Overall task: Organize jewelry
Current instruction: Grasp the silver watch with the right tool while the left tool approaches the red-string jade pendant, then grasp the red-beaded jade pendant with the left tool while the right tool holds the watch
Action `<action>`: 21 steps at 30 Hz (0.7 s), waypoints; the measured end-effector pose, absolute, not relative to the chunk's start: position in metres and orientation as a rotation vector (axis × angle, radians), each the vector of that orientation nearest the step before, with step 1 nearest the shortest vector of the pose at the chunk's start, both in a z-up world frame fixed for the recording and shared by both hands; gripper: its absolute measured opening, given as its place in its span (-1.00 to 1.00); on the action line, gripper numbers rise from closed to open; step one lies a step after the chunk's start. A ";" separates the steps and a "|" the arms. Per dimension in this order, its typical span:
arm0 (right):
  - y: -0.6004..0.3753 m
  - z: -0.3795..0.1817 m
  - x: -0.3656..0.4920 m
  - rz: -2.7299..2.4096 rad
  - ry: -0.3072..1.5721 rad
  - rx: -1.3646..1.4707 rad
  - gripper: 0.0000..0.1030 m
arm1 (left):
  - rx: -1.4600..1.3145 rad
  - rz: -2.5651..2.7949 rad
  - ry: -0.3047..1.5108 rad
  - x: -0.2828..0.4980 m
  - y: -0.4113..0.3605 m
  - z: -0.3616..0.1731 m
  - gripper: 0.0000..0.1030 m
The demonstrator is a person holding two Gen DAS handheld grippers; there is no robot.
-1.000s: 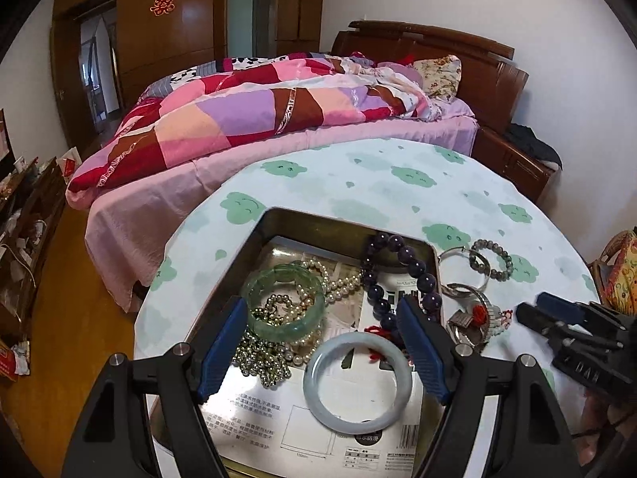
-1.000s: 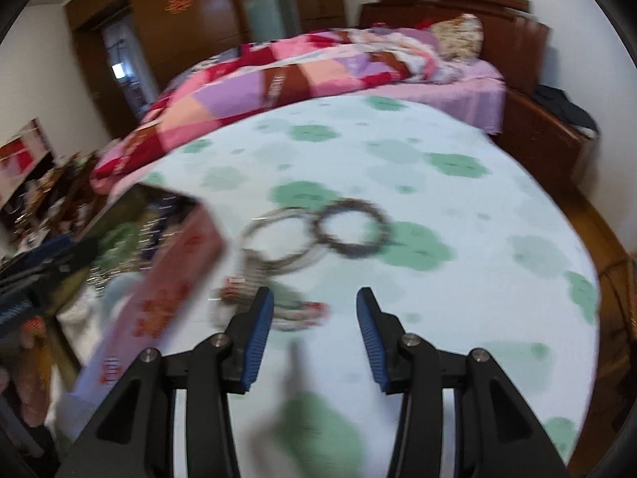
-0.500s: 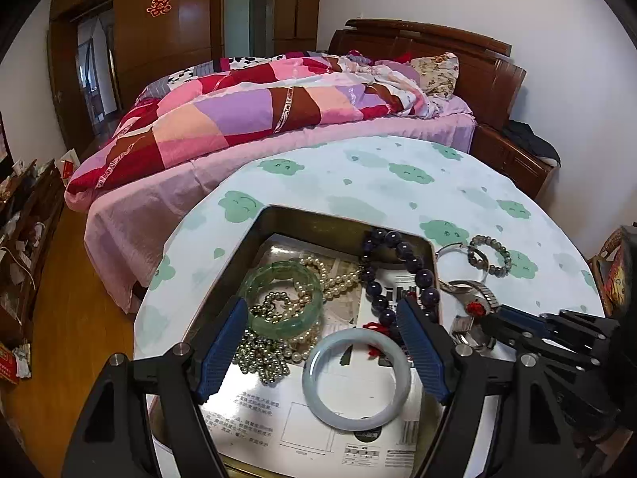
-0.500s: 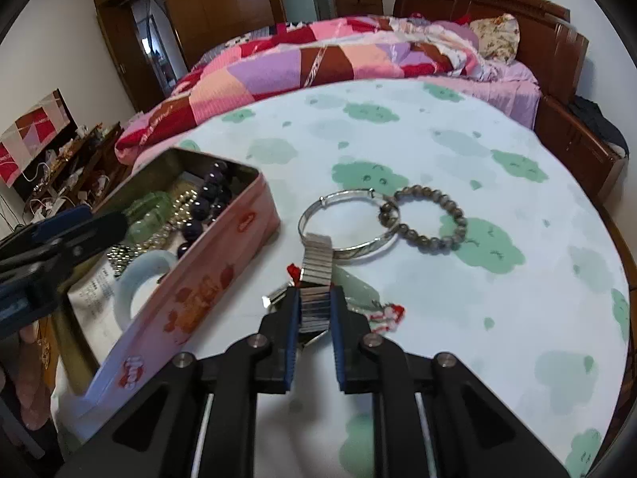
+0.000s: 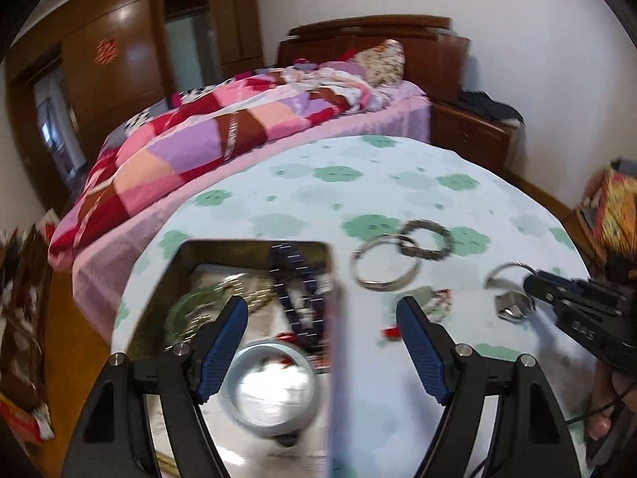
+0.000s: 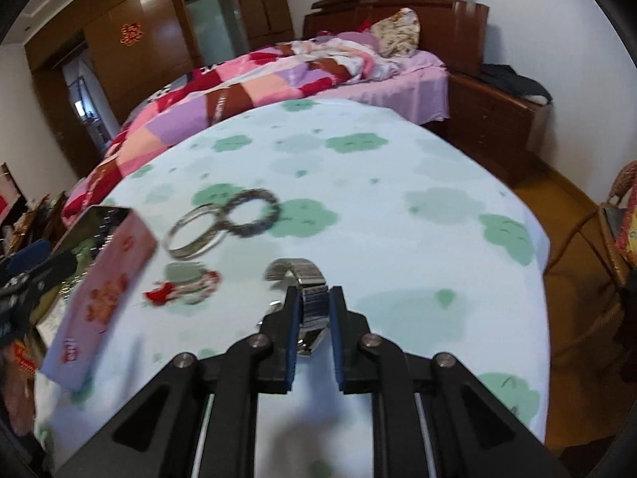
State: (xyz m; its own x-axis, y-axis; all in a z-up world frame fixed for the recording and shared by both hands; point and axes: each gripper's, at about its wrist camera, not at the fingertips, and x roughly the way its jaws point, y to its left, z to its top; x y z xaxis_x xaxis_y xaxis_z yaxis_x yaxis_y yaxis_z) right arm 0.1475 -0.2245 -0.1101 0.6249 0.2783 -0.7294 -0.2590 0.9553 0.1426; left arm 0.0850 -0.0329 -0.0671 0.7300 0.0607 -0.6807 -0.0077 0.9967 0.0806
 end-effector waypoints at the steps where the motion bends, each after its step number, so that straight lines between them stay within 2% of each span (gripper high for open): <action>1: -0.224 -0.112 0.149 0.305 0.842 0.025 -0.68 | 0.084 0.018 0.755 0.087 -0.042 -0.068 0.50; 15: -0.238 -0.118 0.148 0.326 0.860 0.091 -0.68 | 0.133 -0.093 0.864 0.123 -0.100 -0.103 0.40; 17: -0.239 -0.119 0.149 0.327 0.861 0.094 -0.68 | 0.143 -0.093 0.872 0.125 -0.102 -0.106 0.35; 19: -0.239 -0.118 0.149 0.327 0.860 0.093 -0.68 | 0.149 -0.102 0.885 0.130 -0.106 -0.110 0.19; 21: -0.238 -0.119 0.149 0.328 0.860 0.093 -0.69 | 0.158 -0.106 0.897 0.132 -0.108 -0.114 0.15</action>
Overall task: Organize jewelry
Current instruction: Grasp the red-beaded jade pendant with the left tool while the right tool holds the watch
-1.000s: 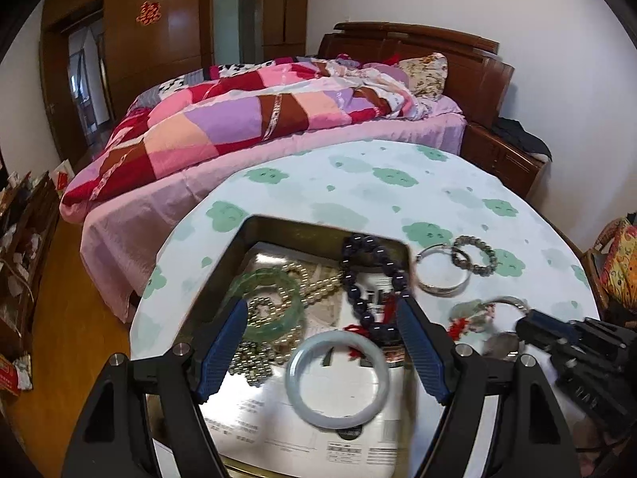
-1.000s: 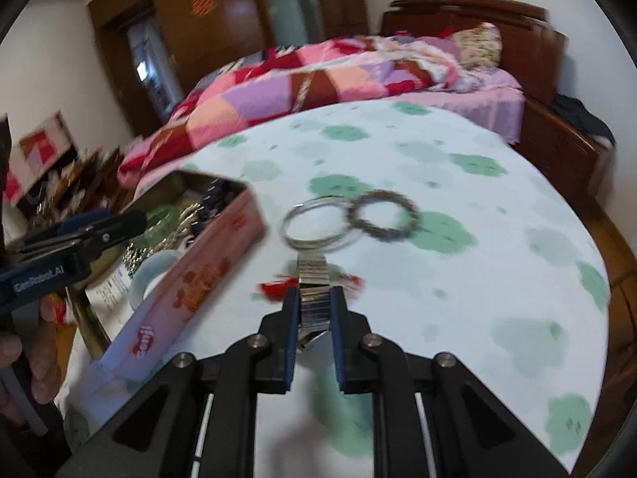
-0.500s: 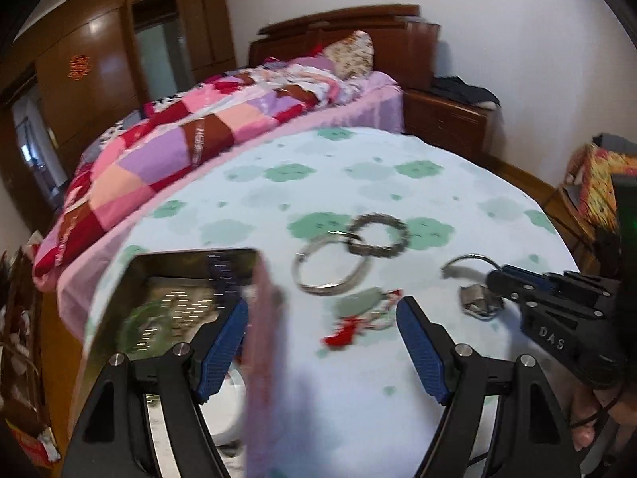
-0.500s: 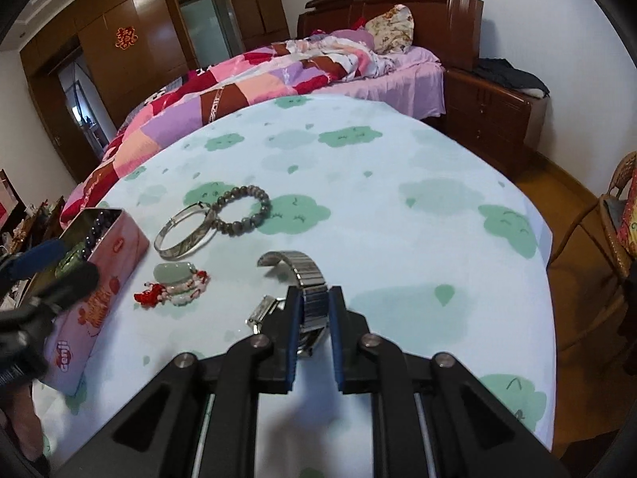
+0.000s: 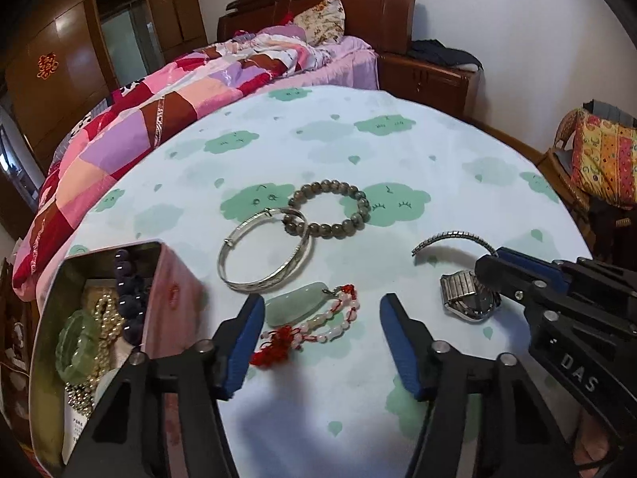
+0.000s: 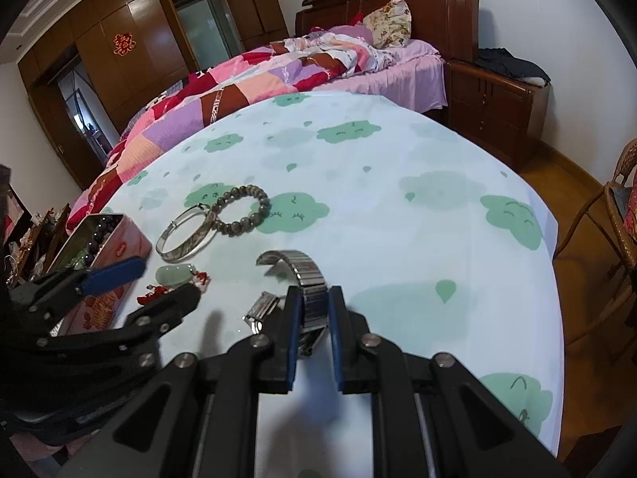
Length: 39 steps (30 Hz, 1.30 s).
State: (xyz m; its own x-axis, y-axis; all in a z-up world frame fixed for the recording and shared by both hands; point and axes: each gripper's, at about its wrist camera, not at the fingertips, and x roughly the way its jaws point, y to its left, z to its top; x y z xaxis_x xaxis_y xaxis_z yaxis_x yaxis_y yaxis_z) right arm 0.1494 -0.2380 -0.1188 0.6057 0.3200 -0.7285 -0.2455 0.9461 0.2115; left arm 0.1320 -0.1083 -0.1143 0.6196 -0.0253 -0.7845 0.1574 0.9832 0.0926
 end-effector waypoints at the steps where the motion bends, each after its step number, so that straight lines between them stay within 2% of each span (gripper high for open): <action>1: -0.238 -0.119 0.149 0.328 0.860 0.094 -0.68 | 0.161 -0.109 0.905 0.134 -0.110 -0.117 0.14; 6: -0.238 -0.119 0.149 0.330 0.861 0.094 -0.68 | 0.172 -0.099 0.909 0.139 -0.112 -0.124 0.10; 8: -0.237 -0.120 0.150 0.332 0.863 0.094 -0.68 | 0.178 -0.099 0.897 0.137 -0.112 -0.123 -0.15; 10: -0.236 -0.120 0.149 0.336 0.864 0.094 -0.69 | 0.204 -0.105 0.885 0.134 -0.115 -0.122 -0.78; 11: -0.236 -0.119 0.149 0.337 0.864 0.095 -0.69 | 0.202 -0.112 0.893 0.135 -0.115 -0.123 -0.91; 15: -0.236 -0.119 0.149 0.337 0.863 0.096 -0.69 | 0.195 -0.119 0.884 0.127 -0.113 -0.123 -1.00; 30: -0.235 -0.118 0.148 0.347 0.855 0.102 -0.69 | 0.053 -0.189 0.746 0.075 -0.087 -0.064 -1.00; 39: -0.234 -0.110 0.138 0.390 0.785 0.109 -0.69 | 0.036 -0.185 0.721 0.065 -0.079 -0.051 -1.00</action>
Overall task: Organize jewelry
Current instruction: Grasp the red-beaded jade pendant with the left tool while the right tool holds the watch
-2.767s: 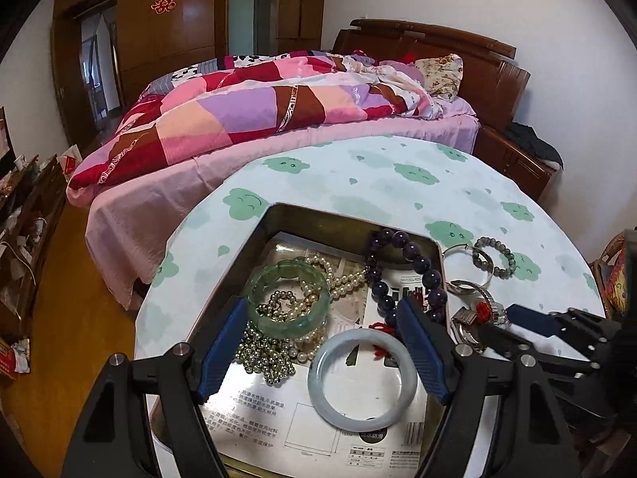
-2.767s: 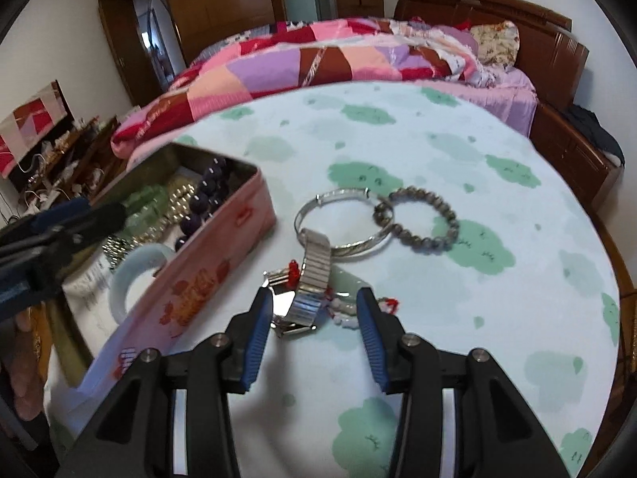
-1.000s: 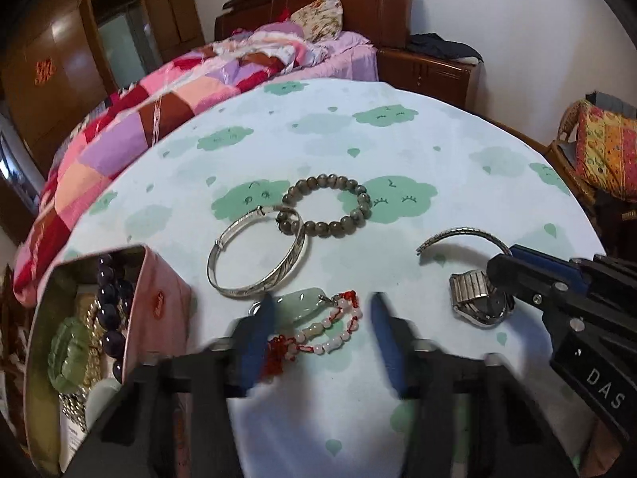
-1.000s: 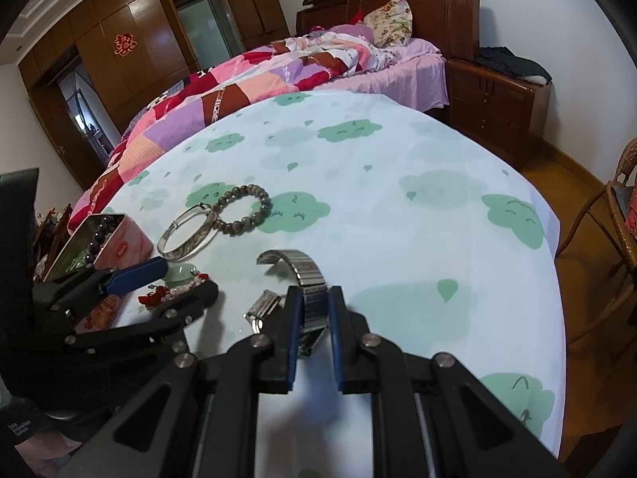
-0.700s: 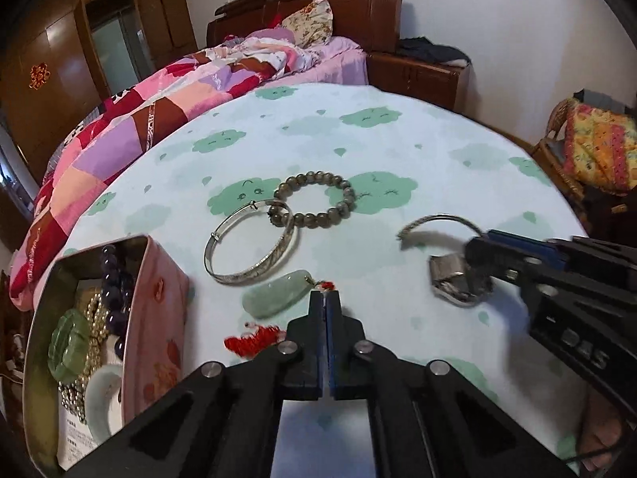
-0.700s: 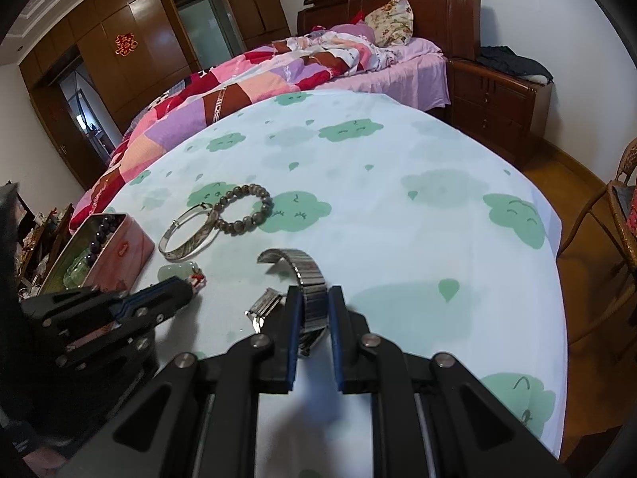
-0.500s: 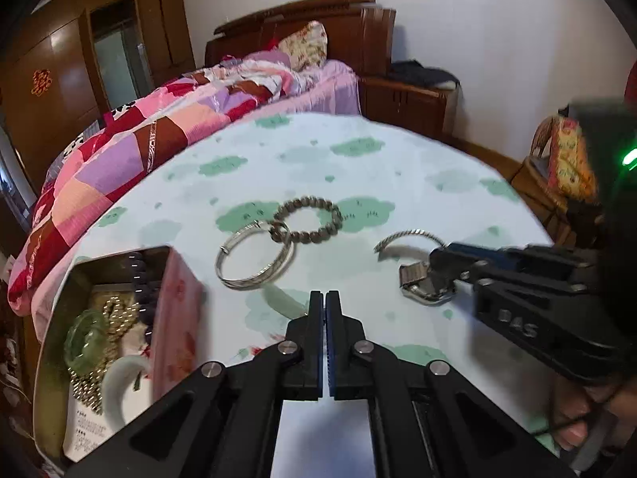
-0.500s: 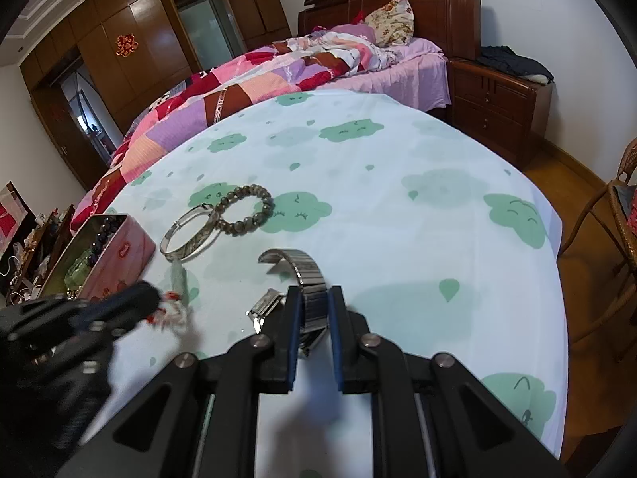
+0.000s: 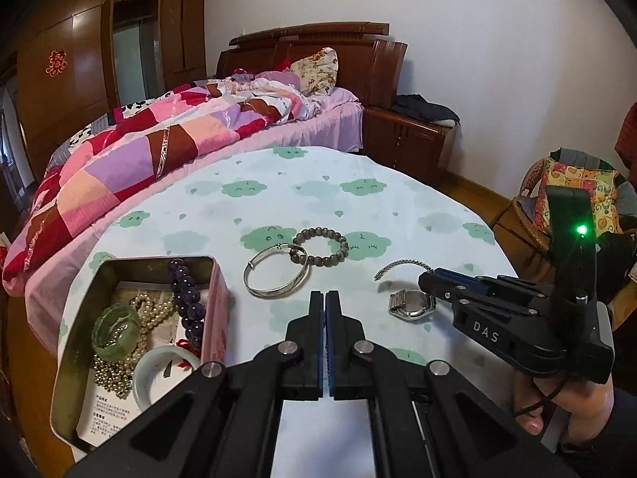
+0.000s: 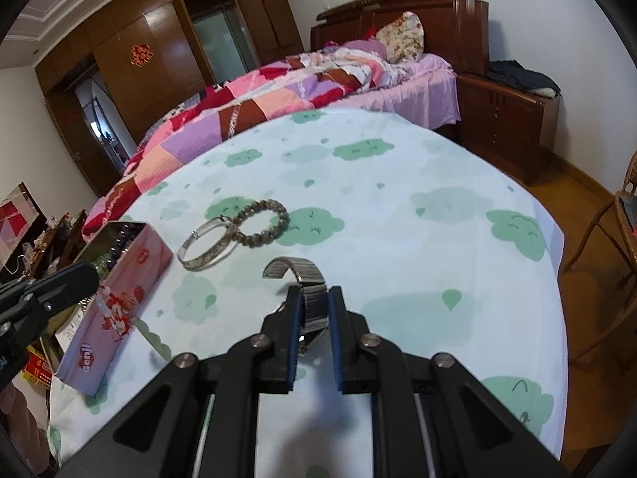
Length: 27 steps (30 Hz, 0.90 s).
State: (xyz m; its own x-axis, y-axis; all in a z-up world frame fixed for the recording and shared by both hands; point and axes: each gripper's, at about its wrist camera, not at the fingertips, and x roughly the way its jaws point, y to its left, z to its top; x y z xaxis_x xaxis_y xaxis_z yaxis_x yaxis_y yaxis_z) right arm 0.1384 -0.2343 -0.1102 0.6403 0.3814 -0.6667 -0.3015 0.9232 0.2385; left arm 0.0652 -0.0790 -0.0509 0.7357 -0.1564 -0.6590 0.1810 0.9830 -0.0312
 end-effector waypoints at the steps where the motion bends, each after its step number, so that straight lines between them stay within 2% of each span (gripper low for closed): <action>1: -0.234 -0.109 0.137 0.393 0.779 0.104 -0.69 | 0.035 -0.186 0.719 0.064 -0.078 -0.050 -1.00; 13: -0.221 -0.080 0.120 0.432 0.712 0.082 -0.71 | -0.013 -0.185 0.664 0.049 -0.053 -0.031 -1.00; 20: -0.216 -0.077 0.117 0.438 0.712 0.072 -0.71 | -0.051 -0.255 0.731 0.058 -0.053 -0.048 -0.99; 21: -0.216 -0.079 0.118 0.436 0.713 0.069 -0.71 | -0.048 -0.270 0.757 0.062 -0.058 -0.053 -0.83; 22: -0.217 -0.080 0.118 0.434 0.715 0.069 -0.71 | -0.033 -0.278 0.777 0.067 -0.064 -0.059 -0.39; 23: -0.217 -0.082 0.120 0.434 0.722 0.072 -0.71 | -0.015 -0.270 0.780 0.069 -0.070 -0.064 -0.09; 24: -0.219 -0.083 0.120 0.431 0.725 0.075 -0.71 | 0.000 -0.255 0.774 0.070 -0.074 -0.066 0.34; 27: -0.227 -0.085 0.124 0.413 0.728 0.084 -0.71 | 0.031 -0.287 0.762 0.074 -0.089 -0.071 0.38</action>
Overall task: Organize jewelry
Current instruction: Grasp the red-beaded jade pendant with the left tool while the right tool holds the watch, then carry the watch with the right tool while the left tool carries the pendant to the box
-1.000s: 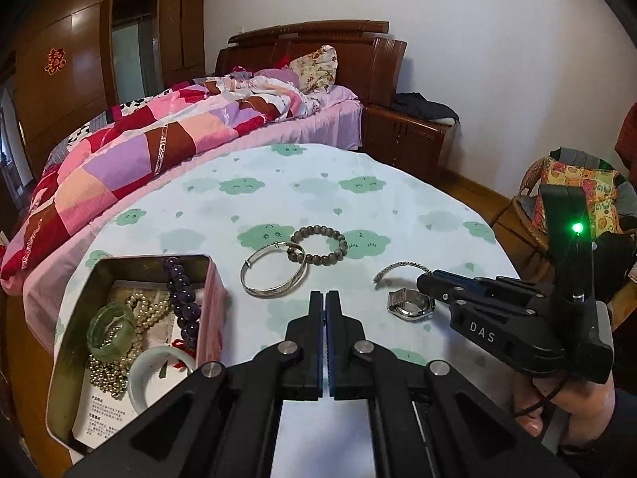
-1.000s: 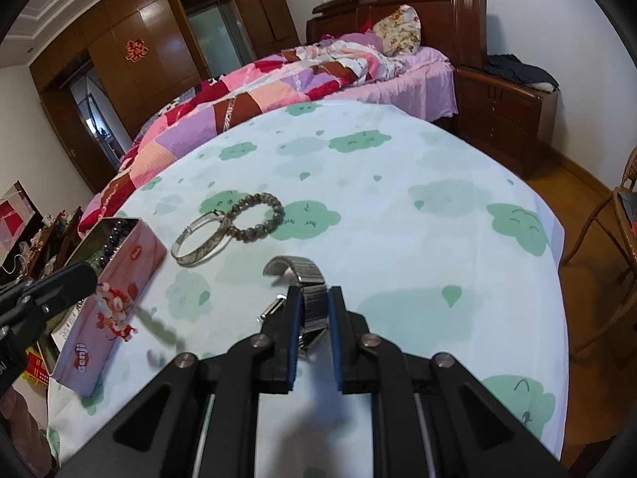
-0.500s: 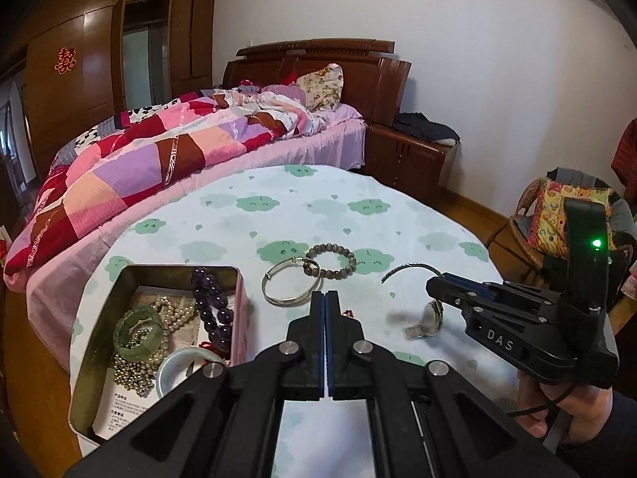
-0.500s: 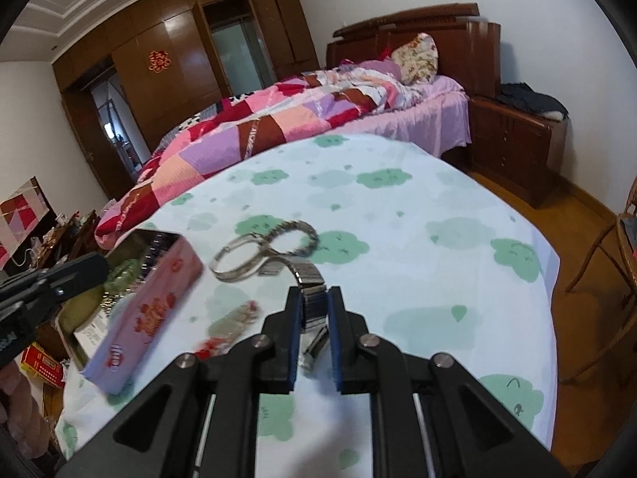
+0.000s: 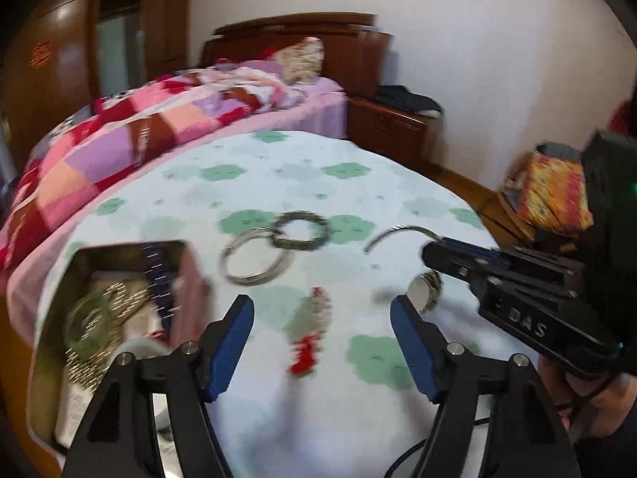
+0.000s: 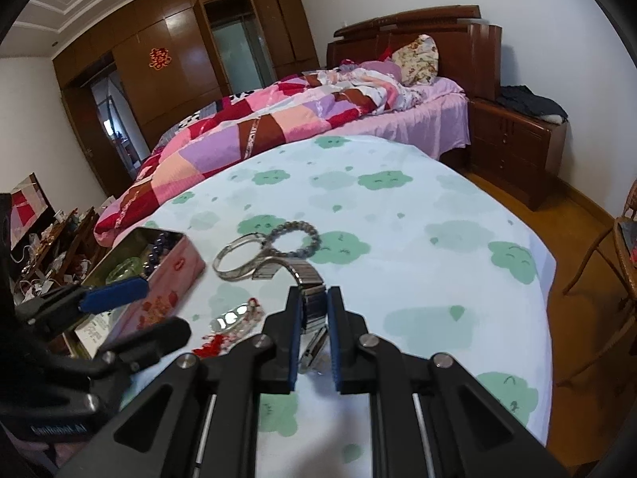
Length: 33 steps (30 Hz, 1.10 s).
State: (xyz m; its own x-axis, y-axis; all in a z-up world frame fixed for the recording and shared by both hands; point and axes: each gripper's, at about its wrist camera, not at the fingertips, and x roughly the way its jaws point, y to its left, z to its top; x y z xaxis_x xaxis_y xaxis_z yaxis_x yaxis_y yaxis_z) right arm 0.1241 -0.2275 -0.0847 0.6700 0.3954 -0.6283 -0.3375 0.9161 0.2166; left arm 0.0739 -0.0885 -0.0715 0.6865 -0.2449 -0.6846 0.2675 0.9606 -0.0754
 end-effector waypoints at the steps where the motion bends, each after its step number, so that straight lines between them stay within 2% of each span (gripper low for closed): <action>1: -0.231 -0.085 0.126 0.405 0.729 0.093 -0.71 | 0.061 -0.281 0.768 0.078 -0.095 -0.074 0.38; 6: -0.249 -0.088 0.134 0.368 0.738 0.125 -0.71 | 0.122 -0.265 0.802 0.099 -0.107 -0.089 0.38; 8: -0.254 -0.089 0.136 0.362 0.743 0.136 -0.71 | 0.148 -0.260 0.814 0.106 -0.112 -0.096 0.23; 9: -0.255 -0.089 0.136 0.359 0.743 0.135 -0.71 | 0.156 -0.262 0.824 0.108 -0.114 -0.098 0.08; 15: -0.255 -0.089 0.136 0.364 0.743 0.126 -0.71 | 0.134 -0.246 0.914 0.124 -0.112 -0.122 -0.02; 17: -0.252 -0.089 0.134 0.369 0.742 0.121 -0.71 | 0.122 -0.238 0.923 0.125 -0.107 -0.126 -0.11; 18: -0.252 -0.089 0.134 0.371 0.742 0.119 -0.71 | 0.108 -0.238 0.923 0.125 -0.105 -0.125 -0.29; 19: -0.250 -0.089 0.133 0.371 0.742 0.117 -0.71 | 0.098 -0.238 0.922 0.125 -0.102 -0.125 -0.68; 20: -0.249 -0.089 0.133 0.372 0.741 0.116 -0.71 | 0.097 -0.242 0.923 0.125 -0.102 -0.125 -0.76; 26: -0.245 -0.082 0.128 0.384 0.728 0.117 -0.71 | 0.065 -0.262 0.905 0.110 -0.097 -0.117 -0.79; 33: -0.229 -0.049 0.112 0.446 0.665 0.109 -0.71 | -0.005 -0.256 0.770 0.073 -0.067 -0.064 -0.79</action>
State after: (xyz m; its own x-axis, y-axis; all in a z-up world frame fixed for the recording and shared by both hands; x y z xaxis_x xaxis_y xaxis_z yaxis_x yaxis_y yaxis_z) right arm 0.1116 -0.2287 -0.0491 0.6968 0.4329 -0.5719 -0.3645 0.9004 0.2374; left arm 0.0733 -0.0672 -0.0644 0.6883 -0.2308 -0.6877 0.2271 0.9689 -0.0979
